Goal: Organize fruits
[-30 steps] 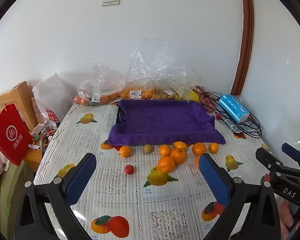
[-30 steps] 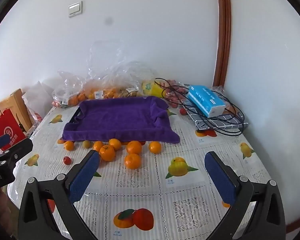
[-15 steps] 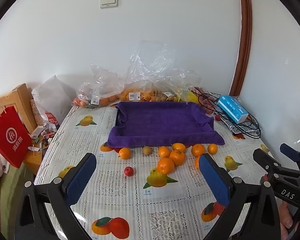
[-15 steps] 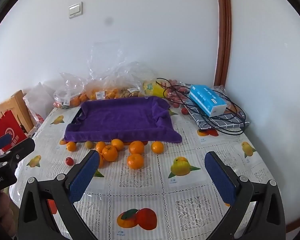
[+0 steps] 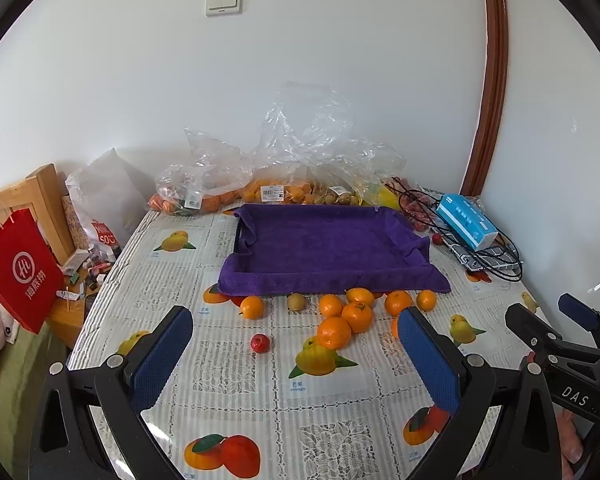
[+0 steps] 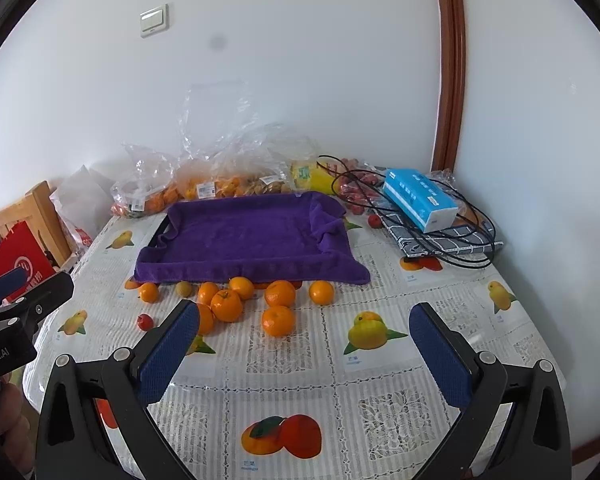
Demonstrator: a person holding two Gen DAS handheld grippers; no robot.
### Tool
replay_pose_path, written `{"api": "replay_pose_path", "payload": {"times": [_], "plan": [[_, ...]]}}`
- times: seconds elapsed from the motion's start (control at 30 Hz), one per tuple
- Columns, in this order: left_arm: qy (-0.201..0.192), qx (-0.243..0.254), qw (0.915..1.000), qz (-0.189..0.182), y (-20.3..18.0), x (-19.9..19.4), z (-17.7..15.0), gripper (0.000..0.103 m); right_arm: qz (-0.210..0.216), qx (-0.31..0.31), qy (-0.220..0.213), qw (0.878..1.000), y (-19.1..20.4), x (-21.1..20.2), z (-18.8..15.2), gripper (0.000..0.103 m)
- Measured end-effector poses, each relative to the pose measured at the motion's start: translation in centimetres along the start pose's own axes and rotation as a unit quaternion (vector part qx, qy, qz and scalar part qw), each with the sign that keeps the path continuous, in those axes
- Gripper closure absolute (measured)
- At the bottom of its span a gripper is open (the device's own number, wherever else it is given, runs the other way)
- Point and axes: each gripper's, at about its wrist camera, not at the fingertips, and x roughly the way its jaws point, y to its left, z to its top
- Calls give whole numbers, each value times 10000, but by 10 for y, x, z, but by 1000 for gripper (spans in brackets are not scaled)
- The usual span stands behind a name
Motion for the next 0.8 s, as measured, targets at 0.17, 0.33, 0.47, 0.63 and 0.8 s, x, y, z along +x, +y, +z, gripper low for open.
{"api": "replay_pose_path", "payload": {"times": [0.17, 0.33, 0.47, 0.63, 0.8], "plan": [[-5, -1, 10000, -26, 0, 0, 0, 0, 16, -7, -6, 10000, 1, -1, 1, 0], [0, 23, 10000, -24, -2, -1, -1, 0, 42, 17, -34, 10000, 0, -2, 0, 0], [-6, 15, 10000, -31, -3, -1, -1, 0, 44, 34, -18, 10000, 0, -2, 1, 0], [-30, 18, 10000, -40, -3, -2, 0, 0, 63, 33, -25, 10000, 1, -2, 0, 0], [-37, 15, 10000, -29, -2, -3, 0, 0, 76, 35, -26, 10000, 2, -3, 0, 0]]}}
